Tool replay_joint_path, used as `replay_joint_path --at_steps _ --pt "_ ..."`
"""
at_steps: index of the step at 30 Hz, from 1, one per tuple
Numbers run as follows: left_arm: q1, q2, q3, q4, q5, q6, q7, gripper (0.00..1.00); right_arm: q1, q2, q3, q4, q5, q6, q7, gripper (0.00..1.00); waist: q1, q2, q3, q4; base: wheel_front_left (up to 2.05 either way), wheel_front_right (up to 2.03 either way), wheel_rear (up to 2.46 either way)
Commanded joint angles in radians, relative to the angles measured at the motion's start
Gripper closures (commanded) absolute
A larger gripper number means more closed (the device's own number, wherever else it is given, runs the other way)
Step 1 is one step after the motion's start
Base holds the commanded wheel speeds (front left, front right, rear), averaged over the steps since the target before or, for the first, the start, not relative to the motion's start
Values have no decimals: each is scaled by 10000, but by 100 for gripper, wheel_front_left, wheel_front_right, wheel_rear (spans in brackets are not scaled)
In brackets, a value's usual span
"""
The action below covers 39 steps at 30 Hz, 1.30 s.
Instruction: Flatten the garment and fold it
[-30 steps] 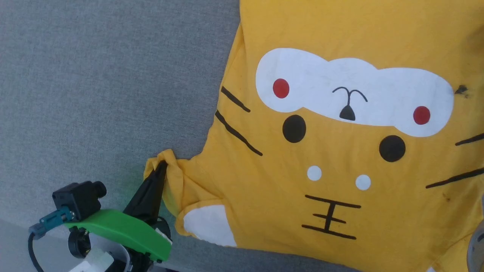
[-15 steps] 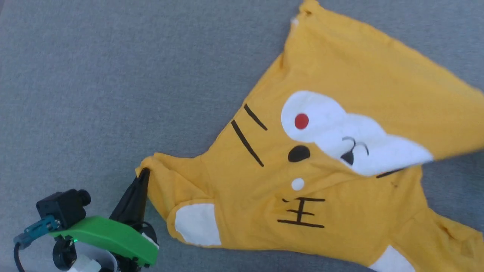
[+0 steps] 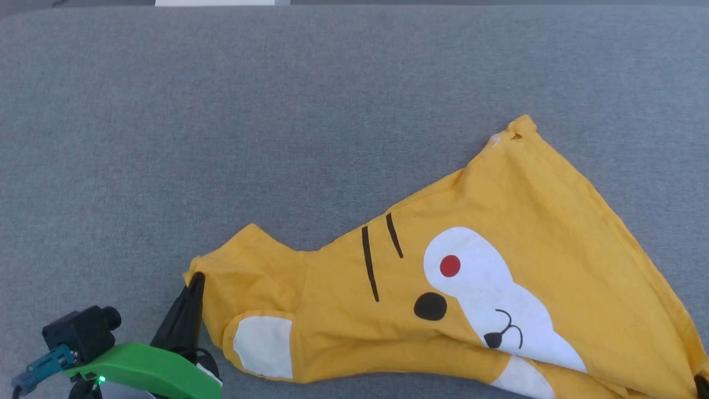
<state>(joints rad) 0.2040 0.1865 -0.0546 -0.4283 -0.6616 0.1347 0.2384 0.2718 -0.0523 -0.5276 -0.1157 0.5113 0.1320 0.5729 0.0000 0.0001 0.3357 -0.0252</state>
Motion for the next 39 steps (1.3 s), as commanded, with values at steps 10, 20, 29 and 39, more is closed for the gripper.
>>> replay_joint_path --at_steps 10,20,29,39 --pt "-333 -15 15 77 130 91 -290 100 -3147 -895 885 -2588 -1285 -13 472 0 0 -1 -96 -6 0 0 0" --pt "-1232 -225 -417 260 243 -79 -493 100 -6639 -2282 3724 -1009 -2056 -13 2484 0 0 -1 1150 1087 0 0 0" --pt "-1954 -449 -891 633 295 -271 -589 100 -8015 -2832 4652 987 -2598 -13 3176 0 0 -1 1860 1862 0 0 0" --pt "-2147 -377 -823 924 351 -206 -682 100 -7982 -3051 4931 1783 -2332 -13 2823 100 0 -1 1576 1817 0 0 0"
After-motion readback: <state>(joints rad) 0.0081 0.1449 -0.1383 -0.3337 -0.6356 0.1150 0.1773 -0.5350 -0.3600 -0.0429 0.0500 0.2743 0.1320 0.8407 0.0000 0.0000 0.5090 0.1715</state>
